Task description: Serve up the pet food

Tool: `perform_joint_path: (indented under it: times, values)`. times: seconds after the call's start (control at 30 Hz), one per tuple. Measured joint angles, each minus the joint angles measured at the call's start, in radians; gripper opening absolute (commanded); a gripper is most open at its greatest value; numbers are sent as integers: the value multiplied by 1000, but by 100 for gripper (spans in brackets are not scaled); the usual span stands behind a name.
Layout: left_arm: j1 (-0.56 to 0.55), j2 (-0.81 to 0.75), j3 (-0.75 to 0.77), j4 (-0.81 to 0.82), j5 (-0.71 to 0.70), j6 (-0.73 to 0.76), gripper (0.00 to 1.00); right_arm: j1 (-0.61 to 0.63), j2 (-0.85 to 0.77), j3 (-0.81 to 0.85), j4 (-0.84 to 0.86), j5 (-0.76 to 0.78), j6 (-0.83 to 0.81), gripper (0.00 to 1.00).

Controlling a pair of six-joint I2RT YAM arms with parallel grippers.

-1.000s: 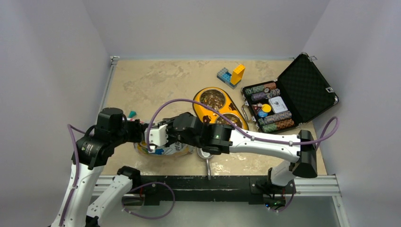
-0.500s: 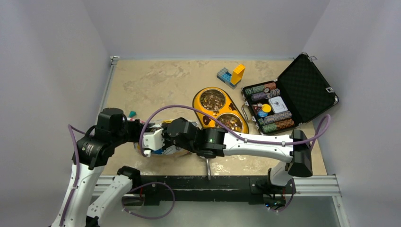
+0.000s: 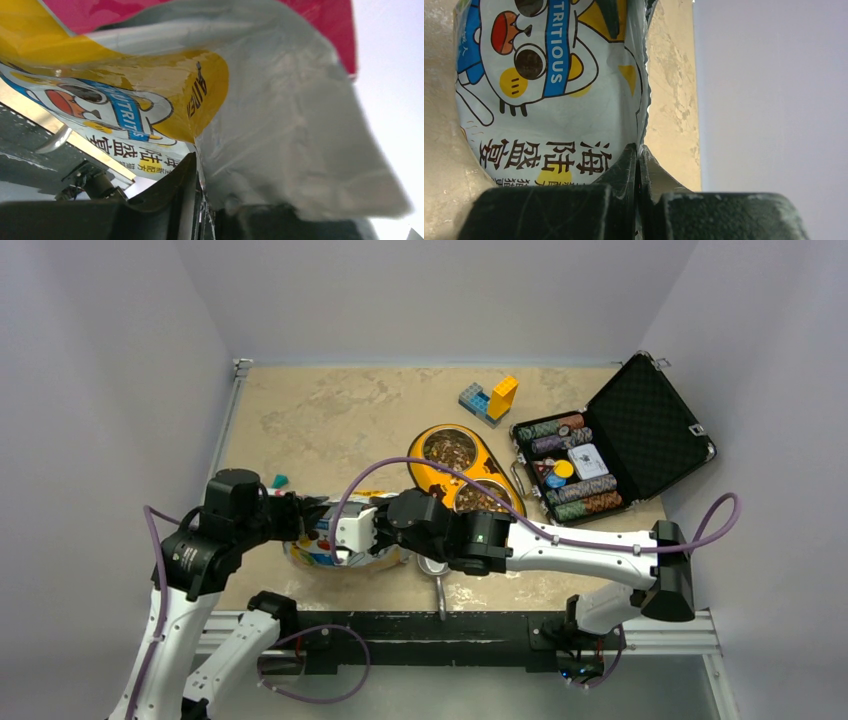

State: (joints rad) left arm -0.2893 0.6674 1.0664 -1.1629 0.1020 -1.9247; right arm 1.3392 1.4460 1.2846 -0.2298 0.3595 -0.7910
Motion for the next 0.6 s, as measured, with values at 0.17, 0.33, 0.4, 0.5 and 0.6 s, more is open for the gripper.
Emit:
perform_joint_path:
  times: [0.17, 0.33, 0.4, 0.5, 0.6]
  values:
    - [-1, 27, -4, 34, 39, 3, 23, -7, 24, 56, -55, -1, 53, 0]
    - [-1, 26, -29, 67, 40, 6, 0, -7, 42, 91, -87, 9, 74, 11]
    - [-2, 23, -34, 74, 38, 4, 0, -7, 42, 92, -93, 11, 84, 29]
    - [-4, 27, -34, 74, 26, 5, 0, -14, 28, 87, -84, 34, 104, 38]
    - [-6, 30, -30, 73, 21, 4, 0, -45, -33, 40, -55, 34, 139, 35]
